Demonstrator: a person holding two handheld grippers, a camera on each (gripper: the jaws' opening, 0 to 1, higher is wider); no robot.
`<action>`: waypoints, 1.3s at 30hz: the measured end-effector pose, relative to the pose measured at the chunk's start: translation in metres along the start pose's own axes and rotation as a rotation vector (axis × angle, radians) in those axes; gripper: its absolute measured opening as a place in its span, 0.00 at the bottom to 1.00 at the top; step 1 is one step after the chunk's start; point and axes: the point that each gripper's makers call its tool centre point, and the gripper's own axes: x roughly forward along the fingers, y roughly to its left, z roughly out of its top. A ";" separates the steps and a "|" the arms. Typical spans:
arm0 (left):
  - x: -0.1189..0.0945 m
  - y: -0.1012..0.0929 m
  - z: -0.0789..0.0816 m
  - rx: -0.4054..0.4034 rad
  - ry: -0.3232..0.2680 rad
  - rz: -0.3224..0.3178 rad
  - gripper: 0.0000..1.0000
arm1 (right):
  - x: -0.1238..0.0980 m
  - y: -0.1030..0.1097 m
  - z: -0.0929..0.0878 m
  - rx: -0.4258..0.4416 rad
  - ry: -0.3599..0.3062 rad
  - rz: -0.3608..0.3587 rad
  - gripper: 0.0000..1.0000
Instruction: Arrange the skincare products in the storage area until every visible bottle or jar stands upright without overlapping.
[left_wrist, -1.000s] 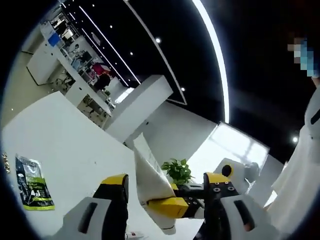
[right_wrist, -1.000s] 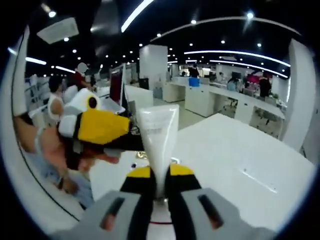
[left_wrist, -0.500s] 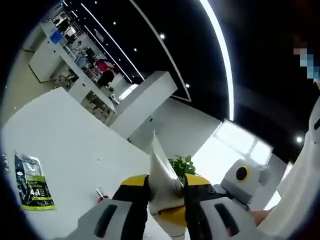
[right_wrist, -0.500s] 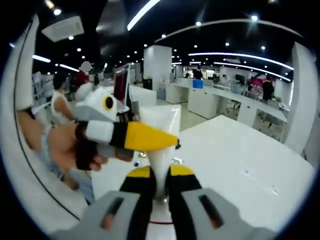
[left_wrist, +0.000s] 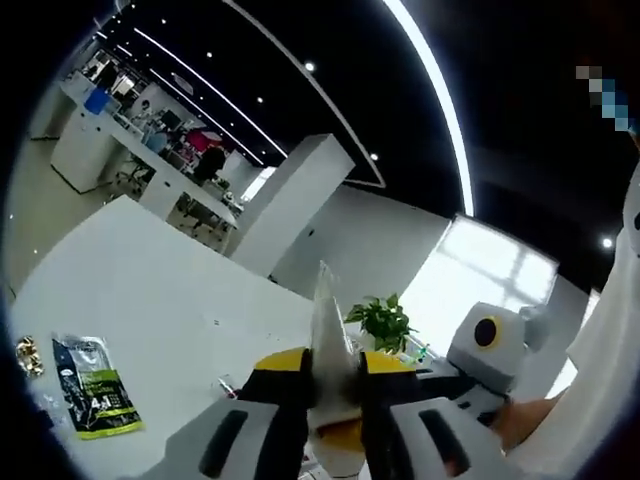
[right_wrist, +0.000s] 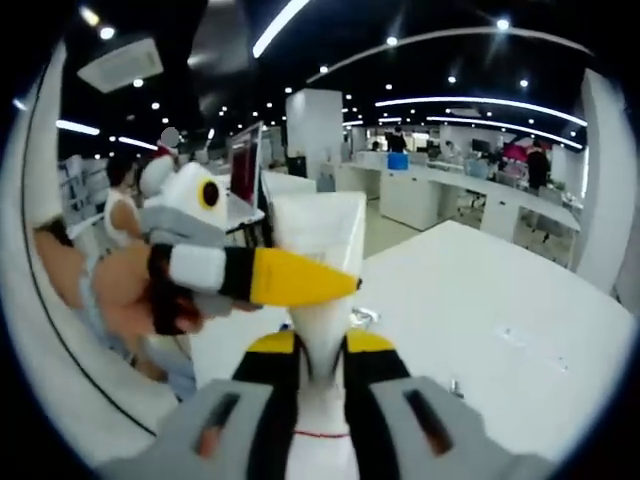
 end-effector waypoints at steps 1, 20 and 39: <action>-0.001 0.000 0.000 0.005 0.001 -0.002 0.14 | 0.001 0.001 0.000 -0.003 0.000 0.000 0.15; -0.023 0.003 -0.018 0.288 0.166 -0.094 0.10 | -0.017 0.004 -0.014 0.026 0.029 0.080 0.34; -0.033 0.012 -0.092 0.484 0.398 -0.129 0.10 | -0.038 0.008 -0.015 -0.087 0.088 0.203 0.38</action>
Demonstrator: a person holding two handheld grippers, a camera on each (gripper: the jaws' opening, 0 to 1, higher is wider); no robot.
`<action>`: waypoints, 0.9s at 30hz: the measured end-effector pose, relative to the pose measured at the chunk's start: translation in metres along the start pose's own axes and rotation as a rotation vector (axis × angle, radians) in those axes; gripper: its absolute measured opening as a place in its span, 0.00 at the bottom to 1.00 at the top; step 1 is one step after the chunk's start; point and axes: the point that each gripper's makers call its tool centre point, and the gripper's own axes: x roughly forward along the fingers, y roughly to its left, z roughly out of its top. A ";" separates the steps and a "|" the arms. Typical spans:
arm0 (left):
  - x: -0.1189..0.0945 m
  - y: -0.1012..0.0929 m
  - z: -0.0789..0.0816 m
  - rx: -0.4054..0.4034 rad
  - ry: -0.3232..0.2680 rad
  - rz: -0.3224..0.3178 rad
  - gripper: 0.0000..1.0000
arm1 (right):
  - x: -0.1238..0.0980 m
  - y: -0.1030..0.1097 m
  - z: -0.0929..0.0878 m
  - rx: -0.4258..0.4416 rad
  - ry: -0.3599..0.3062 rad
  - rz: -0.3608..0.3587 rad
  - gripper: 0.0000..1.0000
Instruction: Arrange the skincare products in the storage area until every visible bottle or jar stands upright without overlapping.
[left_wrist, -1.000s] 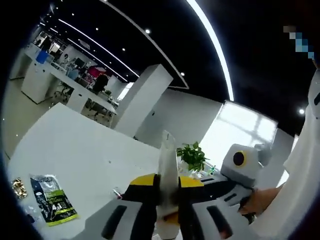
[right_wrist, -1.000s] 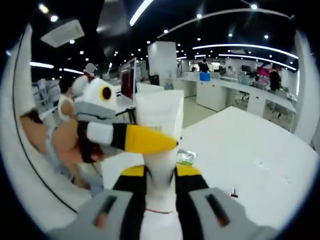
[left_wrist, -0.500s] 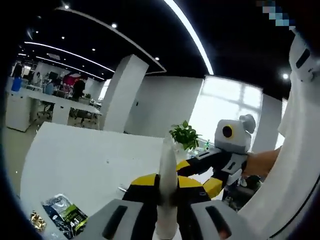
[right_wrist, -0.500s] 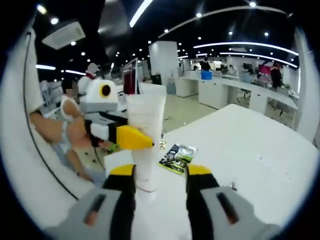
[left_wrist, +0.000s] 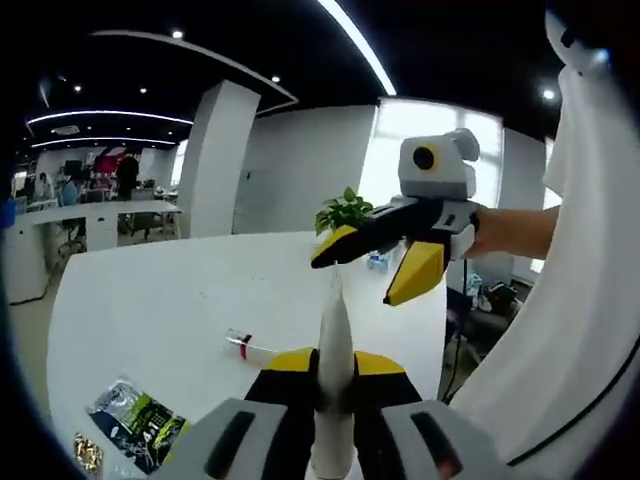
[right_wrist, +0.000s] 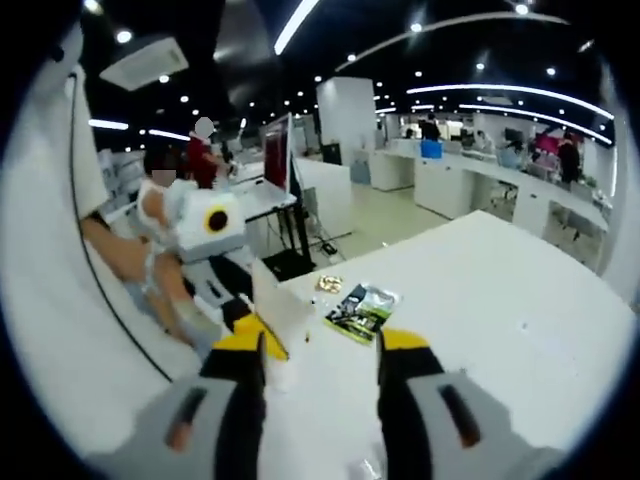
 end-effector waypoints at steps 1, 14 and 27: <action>0.002 -0.002 -0.002 0.007 0.006 -0.004 0.10 | 0.000 0.002 -0.001 -0.016 0.011 0.010 0.35; 0.012 -0.032 -0.019 0.151 0.088 -0.114 0.10 | -0.004 0.029 -0.022 -0.137 0.206 0.188 0.22; 0.027 -0.039 -0.020 0.238 0.145 -0.142 0.10 | 0.003 0.042 -0.041 -0.293 0.374 0.281 0.09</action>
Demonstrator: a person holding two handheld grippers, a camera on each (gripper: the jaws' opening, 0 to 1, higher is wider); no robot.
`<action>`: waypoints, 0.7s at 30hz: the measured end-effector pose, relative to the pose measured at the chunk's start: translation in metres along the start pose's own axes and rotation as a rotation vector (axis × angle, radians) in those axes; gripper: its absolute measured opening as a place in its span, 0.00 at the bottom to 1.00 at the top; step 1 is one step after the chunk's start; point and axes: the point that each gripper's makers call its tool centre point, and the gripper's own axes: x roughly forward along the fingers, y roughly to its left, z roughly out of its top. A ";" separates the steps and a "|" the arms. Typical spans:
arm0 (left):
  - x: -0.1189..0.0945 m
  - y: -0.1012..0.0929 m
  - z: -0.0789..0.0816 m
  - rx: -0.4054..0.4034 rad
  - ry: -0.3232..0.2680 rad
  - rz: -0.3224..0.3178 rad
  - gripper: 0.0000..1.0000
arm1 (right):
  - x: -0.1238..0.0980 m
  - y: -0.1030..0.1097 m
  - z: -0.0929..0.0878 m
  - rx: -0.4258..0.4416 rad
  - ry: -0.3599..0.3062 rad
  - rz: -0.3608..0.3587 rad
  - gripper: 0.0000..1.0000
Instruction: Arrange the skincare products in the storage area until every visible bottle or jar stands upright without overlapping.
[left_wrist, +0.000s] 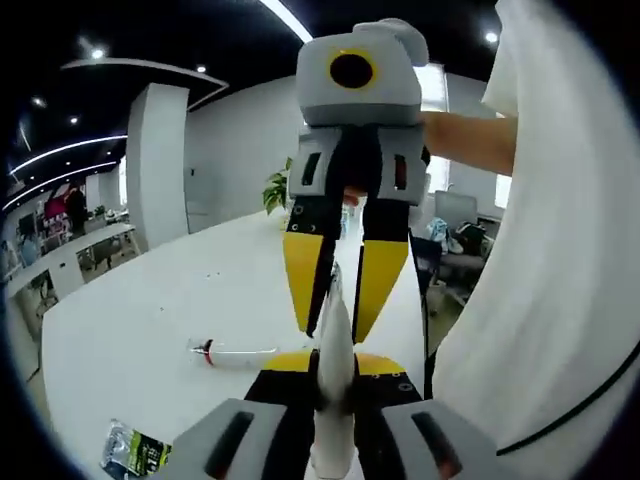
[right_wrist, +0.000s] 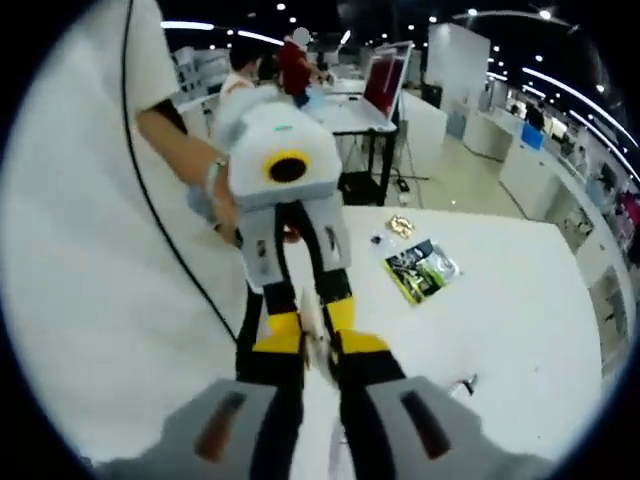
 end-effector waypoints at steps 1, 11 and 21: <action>0.000 0.000 -0.001 0.008 0.006 -0.002 0.10 | 0.001 -0.001 -0.001 0.006 0.003 0.001 0.09; 0.011 -0.008 -0.015 0.036 0.039 -0.065 0.13 | 0.009 0.005 -0.015 0.030 0.093 0.032 0.00; 0.012 0.002 -0.021 0.002 0.034 -0.025 0.17 | 0.016 -0.002 -0.018 -0.028 0.157 0.012 0.00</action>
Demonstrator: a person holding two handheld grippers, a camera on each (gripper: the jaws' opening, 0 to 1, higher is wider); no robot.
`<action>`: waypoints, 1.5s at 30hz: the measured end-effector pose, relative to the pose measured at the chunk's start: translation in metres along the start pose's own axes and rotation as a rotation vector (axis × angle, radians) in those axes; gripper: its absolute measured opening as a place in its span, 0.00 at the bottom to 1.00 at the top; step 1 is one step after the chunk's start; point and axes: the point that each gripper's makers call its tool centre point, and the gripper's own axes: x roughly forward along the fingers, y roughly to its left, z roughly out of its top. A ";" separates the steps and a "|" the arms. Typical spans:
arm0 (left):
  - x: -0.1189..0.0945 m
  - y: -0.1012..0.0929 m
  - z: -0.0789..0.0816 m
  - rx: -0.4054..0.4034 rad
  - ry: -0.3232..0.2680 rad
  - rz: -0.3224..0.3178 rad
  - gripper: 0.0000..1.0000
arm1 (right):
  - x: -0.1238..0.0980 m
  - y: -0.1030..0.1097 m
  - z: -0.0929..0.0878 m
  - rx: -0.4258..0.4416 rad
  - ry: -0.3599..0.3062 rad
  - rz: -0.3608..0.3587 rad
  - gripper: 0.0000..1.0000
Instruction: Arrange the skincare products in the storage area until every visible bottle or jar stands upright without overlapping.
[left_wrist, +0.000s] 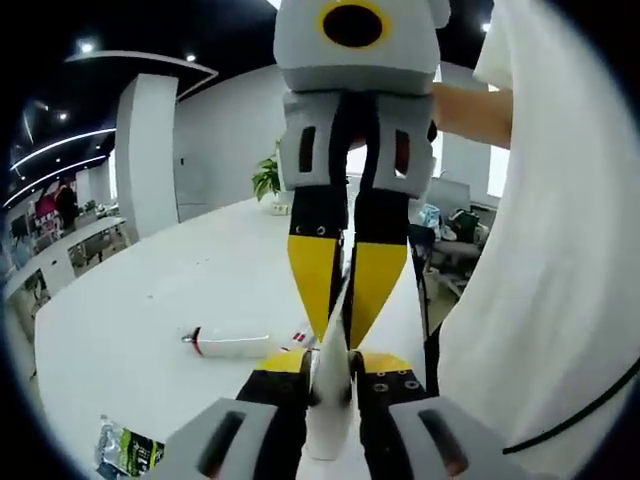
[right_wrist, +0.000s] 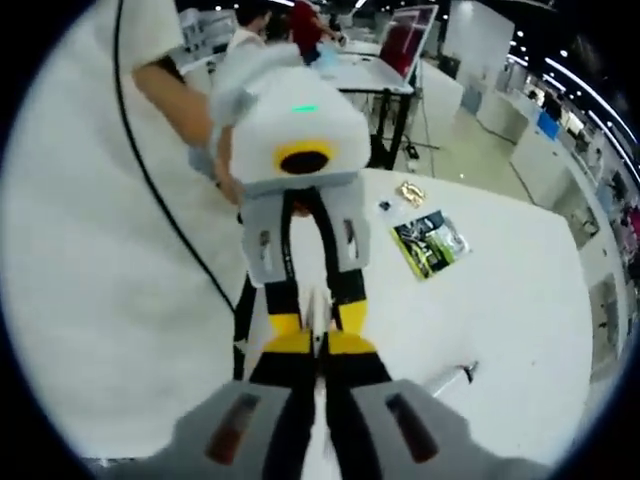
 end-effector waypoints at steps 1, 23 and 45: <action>-0.003 0.004 -0.003 -0.017 -0.004 0.008 0.18 | 0.001 -0.002 0.001 -0.012 0.008 -0.001 0.00; -0.043 0.030 -0.049 -0.307 -0.011 0.256 0.25 | -0.003 -0.070 -0.020 -0.062 0.113 -0.046 0.00; -0.068 0.023 -0.052 -0.420 -0.104 0.324 0.24 | -0.009 -0.185 -0.025 -0.025 0.128 -0.100 0.00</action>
